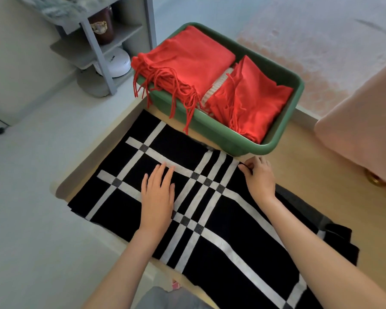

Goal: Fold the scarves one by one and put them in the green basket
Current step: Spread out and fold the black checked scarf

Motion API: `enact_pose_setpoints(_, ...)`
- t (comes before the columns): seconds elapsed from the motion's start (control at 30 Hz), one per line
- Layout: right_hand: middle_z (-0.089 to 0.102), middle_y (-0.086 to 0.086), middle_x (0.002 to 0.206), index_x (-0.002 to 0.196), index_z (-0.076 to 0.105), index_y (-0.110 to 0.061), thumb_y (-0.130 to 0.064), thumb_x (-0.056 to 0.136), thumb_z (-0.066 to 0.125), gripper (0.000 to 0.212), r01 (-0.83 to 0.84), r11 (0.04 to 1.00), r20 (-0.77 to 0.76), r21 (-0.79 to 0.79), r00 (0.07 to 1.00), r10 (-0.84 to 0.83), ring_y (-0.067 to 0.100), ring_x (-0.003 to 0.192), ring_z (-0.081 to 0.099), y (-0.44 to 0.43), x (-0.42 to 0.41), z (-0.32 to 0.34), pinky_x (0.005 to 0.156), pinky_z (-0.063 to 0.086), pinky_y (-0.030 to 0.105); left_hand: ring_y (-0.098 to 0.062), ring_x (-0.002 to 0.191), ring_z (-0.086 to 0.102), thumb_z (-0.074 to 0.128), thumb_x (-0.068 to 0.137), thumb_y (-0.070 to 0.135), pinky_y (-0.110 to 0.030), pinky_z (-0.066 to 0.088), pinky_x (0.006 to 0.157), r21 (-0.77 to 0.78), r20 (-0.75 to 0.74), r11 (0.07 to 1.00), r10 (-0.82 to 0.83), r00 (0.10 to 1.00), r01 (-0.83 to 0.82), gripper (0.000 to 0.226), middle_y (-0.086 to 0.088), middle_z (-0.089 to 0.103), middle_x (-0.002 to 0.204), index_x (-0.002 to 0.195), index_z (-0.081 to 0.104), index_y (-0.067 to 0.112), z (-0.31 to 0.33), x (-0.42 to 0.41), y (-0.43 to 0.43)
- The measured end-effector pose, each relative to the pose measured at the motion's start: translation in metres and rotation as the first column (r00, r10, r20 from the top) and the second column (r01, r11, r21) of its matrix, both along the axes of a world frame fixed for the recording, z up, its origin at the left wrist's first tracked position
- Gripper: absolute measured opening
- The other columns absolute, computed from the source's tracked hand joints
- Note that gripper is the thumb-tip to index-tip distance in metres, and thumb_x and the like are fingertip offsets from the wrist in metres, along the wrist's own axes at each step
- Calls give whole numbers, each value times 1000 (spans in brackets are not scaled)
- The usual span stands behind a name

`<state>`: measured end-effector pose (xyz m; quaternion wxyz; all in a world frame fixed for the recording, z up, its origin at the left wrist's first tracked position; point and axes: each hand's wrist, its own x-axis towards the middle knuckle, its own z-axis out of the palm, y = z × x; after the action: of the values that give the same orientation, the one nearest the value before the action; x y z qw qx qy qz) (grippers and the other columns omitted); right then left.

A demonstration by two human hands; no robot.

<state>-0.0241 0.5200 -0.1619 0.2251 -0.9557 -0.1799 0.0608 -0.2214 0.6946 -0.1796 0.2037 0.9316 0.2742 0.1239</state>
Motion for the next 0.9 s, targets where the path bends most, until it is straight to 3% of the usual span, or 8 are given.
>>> enact_pose_setpoints(0.1,55,-4,87,96,59,-11,-27,89,65,18,-15,999,-92,51,996,20,20,94,48,-4,-4,3,72,39,33,-26,134,44,55,94,10,-47,23,116,-22,85,998,-62,994,64,33,-8,56,136,127,60,12,6,32,12)
enact_pose_setpoints(0.23,58,-4,86,96,63,-15,-30,87,67,18,-26,997,-116,72,993,34,19,95,42,-11,-7,0,76,39,33,-21,138,37,54,95,9,-40,12,118,-107,76,981,-157,985,164,34,-1,57,135,128,59,15,10,75,22)
enact_pose_setpoints(0.37,60,1,88,83,58,-23,-23,86,68,11,159,939,-318,306,947,-57,19,93,52,-8,3,2,80,42,31,-26,133,43,59,91,8,-43,17,115,-135,85,966,-211,974,221,34,-4,61,129,125,62,14,6,113,25)
enact_pose_setpoints(0.53,60,-1,80,78,58,-23,-18,86,68,14,133,942,-310,308,950,-33,23,87,56,-4,7,1,78,46,36,-39,101,61,77,76,11,-52,44,93,-104,100,968,-219,970,230,25,-12,68,99,101,74,11,-4,133,32)
enact_pose_setpoints(0.7,62,4,83,84,58,-14,-18,91,62,9,136,942,-337,307,941,-26,20,82,58,-5,8,-2,74,46,34,-37,89,62,78,73,13,-49,51,79,-104,187,976,-168,968,189,13,-10,67,87,86,77,13,-4,146,36)
enact_pose_setpoints(0.9,56,-3,77,81,49,-21,-17,93,58,16,62,961,-266,270,964,13,19,79,55,-6,8,-3,71,46,36,-27,74,61,74,79,13,-33,50,63,-89,308,992,-60,950,92,6,-7,62,76,83,77,10,-9,137,29)
